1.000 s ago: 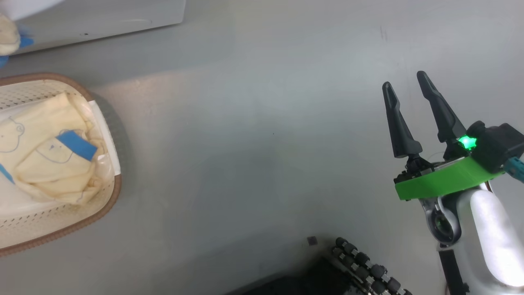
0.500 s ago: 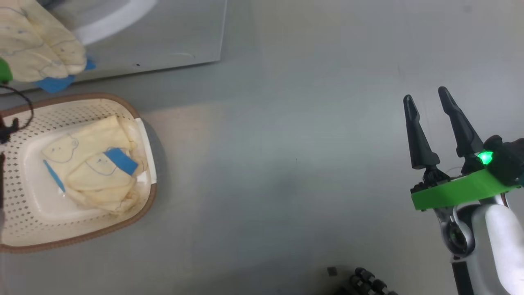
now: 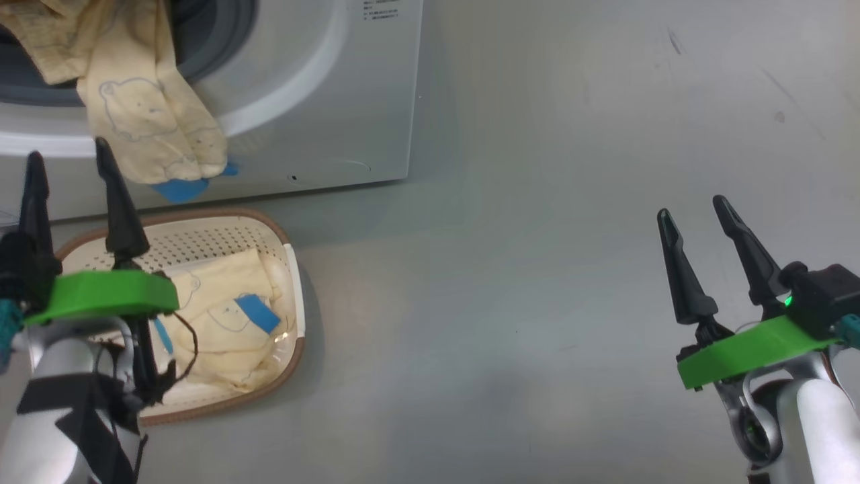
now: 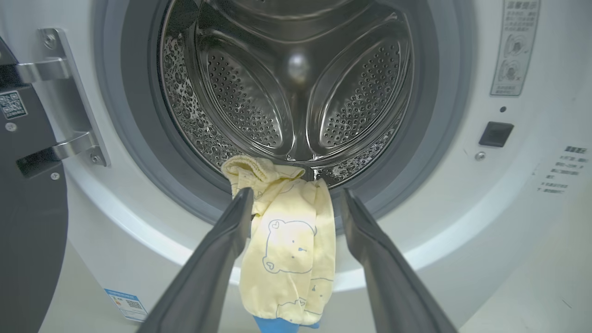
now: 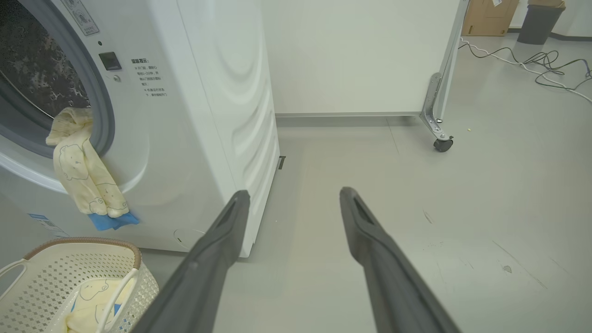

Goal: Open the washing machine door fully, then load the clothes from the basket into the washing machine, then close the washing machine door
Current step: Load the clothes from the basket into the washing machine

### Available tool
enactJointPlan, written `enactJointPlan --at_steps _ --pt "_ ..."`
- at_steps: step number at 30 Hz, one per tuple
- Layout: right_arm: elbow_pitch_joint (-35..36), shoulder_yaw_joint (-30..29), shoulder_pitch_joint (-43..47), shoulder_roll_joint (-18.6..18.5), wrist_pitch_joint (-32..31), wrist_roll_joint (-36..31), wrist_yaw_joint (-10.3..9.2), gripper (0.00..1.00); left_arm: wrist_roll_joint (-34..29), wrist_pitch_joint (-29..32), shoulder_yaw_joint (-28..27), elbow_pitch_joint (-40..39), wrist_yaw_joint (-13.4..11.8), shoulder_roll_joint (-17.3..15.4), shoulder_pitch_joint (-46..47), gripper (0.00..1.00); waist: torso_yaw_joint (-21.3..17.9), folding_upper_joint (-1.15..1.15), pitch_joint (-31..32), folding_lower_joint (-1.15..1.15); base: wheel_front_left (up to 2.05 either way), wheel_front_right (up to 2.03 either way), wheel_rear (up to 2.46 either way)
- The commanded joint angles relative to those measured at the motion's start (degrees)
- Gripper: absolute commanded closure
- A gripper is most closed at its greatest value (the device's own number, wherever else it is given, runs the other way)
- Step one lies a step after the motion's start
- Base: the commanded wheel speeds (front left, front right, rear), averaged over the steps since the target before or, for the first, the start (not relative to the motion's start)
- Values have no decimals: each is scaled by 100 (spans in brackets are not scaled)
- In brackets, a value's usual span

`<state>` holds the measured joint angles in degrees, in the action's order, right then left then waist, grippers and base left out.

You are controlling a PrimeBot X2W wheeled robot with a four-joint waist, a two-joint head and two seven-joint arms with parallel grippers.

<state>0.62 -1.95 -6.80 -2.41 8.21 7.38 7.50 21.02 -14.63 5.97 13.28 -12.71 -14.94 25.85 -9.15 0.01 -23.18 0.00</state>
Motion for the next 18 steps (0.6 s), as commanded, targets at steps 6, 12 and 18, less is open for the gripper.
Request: enactJointPlan --at_steps 6,12,18 --pt "283 94 279 -47 -178 -171 -1 0 -133 -11 -81 -853 -213 -32 -945 0 174 -1 603 0 0 0 0" --pt "379 106 466 -47 -337 -281 -1 0 -164 141 88 -1135 -311 34 -1614 0 258 -1 917 0 0 0 0" --pt "470 114 618 -53 -450 -336 -1 0 -197 217 242 -1243 -373 93 -1995 0 342 -1 1150 0 0 0 0"
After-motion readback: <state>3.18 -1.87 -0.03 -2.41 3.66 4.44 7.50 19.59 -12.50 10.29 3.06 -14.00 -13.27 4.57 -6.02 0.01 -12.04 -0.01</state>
